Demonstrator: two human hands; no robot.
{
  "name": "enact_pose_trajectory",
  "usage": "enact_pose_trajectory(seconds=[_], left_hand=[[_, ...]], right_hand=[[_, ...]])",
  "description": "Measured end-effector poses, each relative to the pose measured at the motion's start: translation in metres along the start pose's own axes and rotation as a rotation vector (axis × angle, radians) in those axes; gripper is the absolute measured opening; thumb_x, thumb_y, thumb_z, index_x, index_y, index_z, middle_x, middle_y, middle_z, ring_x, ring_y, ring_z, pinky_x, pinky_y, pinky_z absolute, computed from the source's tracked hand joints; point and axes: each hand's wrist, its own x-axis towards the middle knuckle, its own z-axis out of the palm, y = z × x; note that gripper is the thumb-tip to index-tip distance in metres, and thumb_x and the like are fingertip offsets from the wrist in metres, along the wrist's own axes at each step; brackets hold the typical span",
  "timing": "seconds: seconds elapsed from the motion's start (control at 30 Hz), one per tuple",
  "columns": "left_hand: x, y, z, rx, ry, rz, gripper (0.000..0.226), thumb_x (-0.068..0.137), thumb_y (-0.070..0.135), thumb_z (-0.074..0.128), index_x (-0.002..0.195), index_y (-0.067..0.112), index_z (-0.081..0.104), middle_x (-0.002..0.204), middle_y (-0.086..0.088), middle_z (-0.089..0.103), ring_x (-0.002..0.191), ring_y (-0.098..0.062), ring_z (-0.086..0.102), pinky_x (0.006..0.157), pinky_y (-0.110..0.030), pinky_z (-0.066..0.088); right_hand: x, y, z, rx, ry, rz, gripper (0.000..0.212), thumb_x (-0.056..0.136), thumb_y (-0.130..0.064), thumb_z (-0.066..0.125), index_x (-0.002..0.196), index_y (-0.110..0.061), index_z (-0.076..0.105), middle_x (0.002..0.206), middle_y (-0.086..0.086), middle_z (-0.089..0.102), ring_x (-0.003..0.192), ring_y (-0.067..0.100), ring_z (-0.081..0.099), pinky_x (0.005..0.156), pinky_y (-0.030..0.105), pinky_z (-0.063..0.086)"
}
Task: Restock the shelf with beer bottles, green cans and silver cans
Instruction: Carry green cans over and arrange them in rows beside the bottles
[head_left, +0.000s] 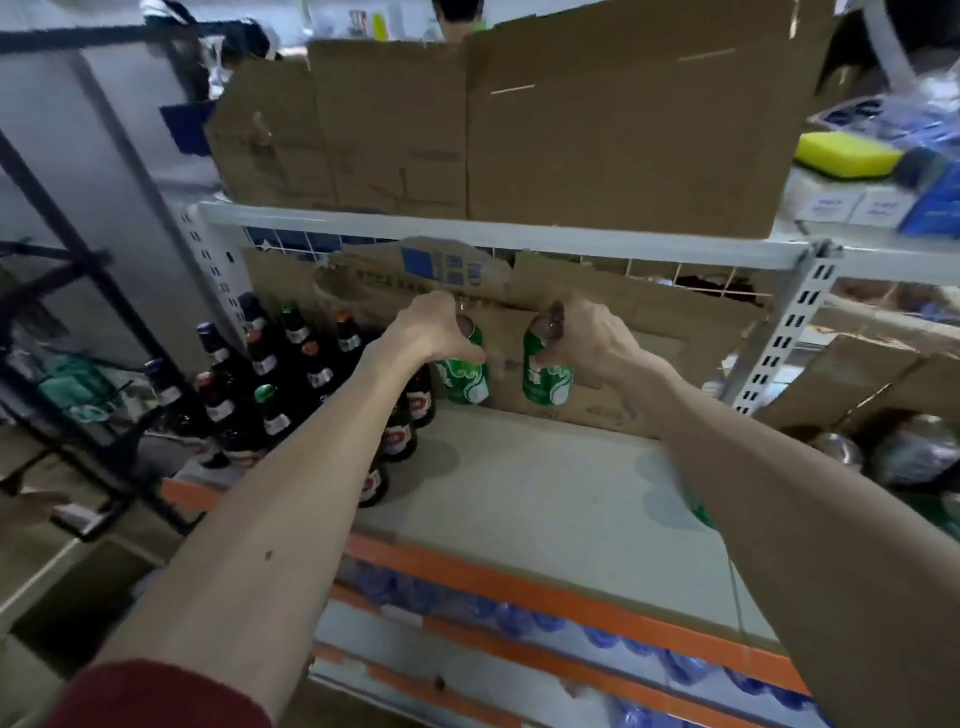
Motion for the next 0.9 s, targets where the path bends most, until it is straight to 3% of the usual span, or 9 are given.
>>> enact_pose_trajectory(seconds=[0.1,0.27,0.43,0.57,0.7,0.9], left_hand=[[0.021,-0.009,0.009,-0.04,-0.022,0.024,0.055,0.064,0.042,0.086,0.111,0.019,0.068,0.103,0.001,0.068,0.097,-0.02,0.065,0.088,-0.039,0.056],[0.052,-0.027,0.023,-0.057,-0.043,-0.007,0.068,0.059,0.045,0.087,0.117,0.019,0.063,0.107,0.0,0.066,0.098,-0.02,0.063,0.087,-0.038,0.056],[0.08,-0.049,0.051,-0.073,-0.101,-0.024,0.057,0.07,0.035,0.087,0.112,0.008,0.06,0.111,-0.007,0.063,0.101,-0.026,0.062,0.087,-0.04,0.054],[0.097,-0.067,0.095,-0.044,-0.128,-0.007,0.063,0.072,0.036,0.085,0.119,0.005,0.055,0.119,-0.012,0.06,0.108,-0.033,0.06,0.089,-0.045,0.052],[0.113,-0.081,0.122,-0.001,-0.163,-0.001,0.072,0.072,0.036,0.085,0.127,0.006,0.05,0.125,-0.014,0.058,0.114,-0.037,0.058,0.093,-0.05,0.051],[0.136,-0.092,0.133,0.028,-0.193,-0.017,0.071,0.074,0.033,0.085,0.129,0.007,0.049,0.127,-0.014,0.059,0.118,-0.036,0.058,0.095,-0.05,0.052]], right_hand=[[0.018,0.008,0.005,0.017,-0.007,0.011,0.049,0.069,-0.034,0.087,0.103,-0.01,0.062,0.1,0.011,0.069,0.087,0.034,0.065,0.076,0.044,0.056],[0.046,0.011,0.032,0.027,-0.022,0.032,0.057,0.069,-0.035,0.087,0.113,-0.013,0.057,0.106,0.011,0.068,0.093,0.034,0.064,0.077,0.041,0.054],[0.064,0.015,0.083,0.05,-0.052,0.079,0.077,0.072,-0.028,0.082,0.136,-0.012,0.043,0.121,0.013,0.062,0.107,0.036,0.061,0.082,0.042,0.052],[0.069,0.023,0.133,0.075,-0.061,0.138,0.067,0.072,-0.021,0.08,0.13,-0.012,0.048,0.117,0.014,0.065,0.104,0.037,0.061,0.083,0.044,0.052],[0.064,0.038,0.17,0.108,0.002,0.157,0.074,0.071,-0.019,0.081,0.134,-0.017,0.042,0.113,0.012,0.067,0.096,0.036,0.064,0.079,0.048,0.055],[0.073,0.046,0.191,0.173,0.034,0.179,0.077,0.071,-0.016,0.083,0.134,-0.017,0.039,0.119,0.011,0.066,0.105,0.034,0.064,0.084,0.048,0.057]])
